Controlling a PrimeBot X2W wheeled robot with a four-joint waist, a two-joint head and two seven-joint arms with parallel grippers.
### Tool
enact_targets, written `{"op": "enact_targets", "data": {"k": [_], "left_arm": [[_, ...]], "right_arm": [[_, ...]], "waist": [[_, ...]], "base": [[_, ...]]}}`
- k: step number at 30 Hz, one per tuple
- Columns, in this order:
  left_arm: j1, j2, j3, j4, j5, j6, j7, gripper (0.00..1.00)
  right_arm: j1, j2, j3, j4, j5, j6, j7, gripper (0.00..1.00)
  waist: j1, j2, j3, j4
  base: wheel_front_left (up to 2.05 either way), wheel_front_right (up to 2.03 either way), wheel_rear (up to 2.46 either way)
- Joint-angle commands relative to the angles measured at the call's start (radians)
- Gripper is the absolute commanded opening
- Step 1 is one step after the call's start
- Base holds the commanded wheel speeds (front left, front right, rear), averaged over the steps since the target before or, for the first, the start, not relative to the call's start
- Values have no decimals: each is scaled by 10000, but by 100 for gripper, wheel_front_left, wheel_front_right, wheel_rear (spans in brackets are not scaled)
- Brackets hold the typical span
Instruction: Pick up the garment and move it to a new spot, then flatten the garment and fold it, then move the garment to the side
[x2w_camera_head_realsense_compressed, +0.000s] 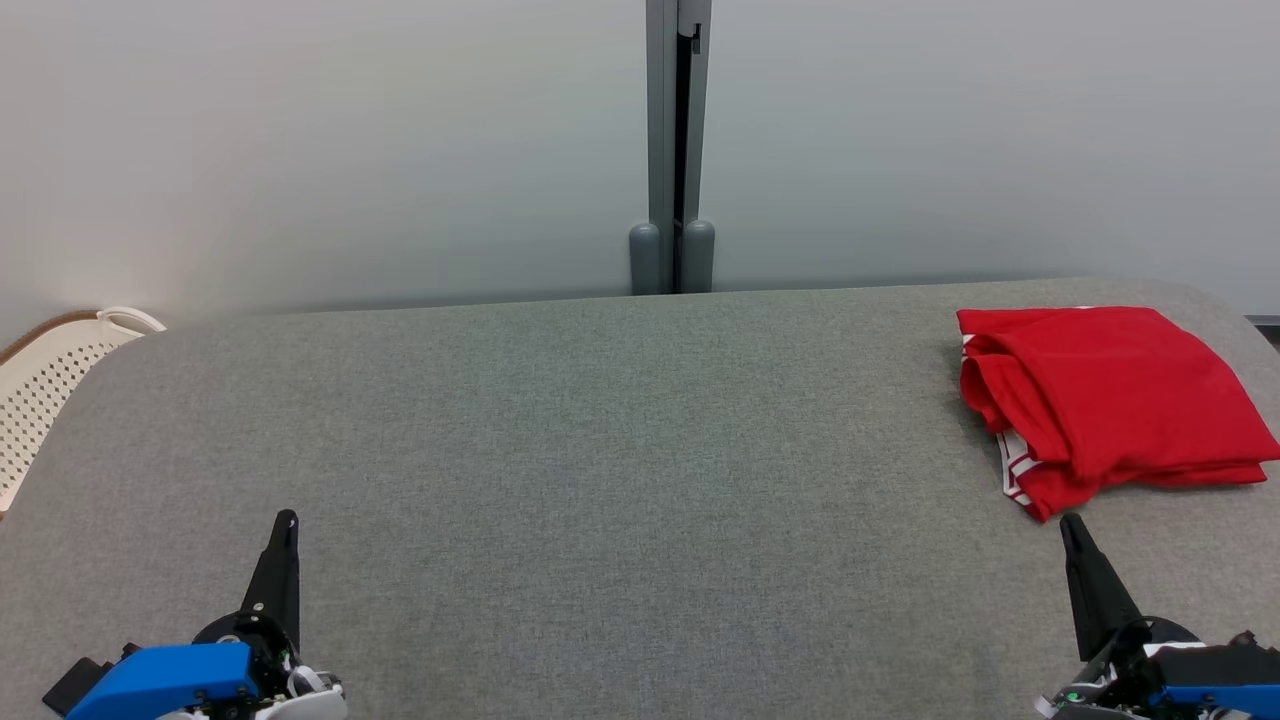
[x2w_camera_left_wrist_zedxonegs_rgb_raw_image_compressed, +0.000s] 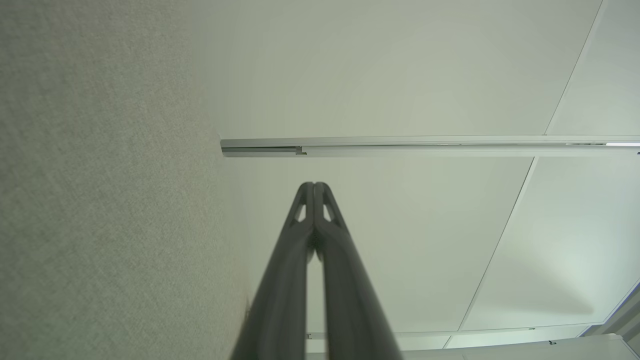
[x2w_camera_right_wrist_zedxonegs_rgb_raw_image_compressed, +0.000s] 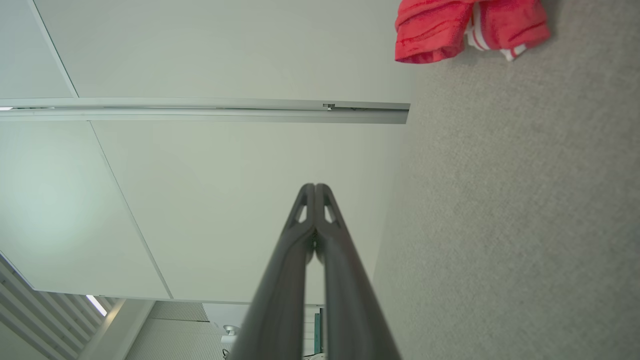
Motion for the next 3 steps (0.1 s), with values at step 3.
{"op": "enact_targets", "data": {"k": [3], "left_arm": [[-132, -13, 28, 10, 45, -29, 45, 0]], "right_arm": [[-151, 21, -26, 14, -11, 4, 38, 0]], "waist": [[0, -1, 0, 0]], "base": [[0, 0, 0]]}}
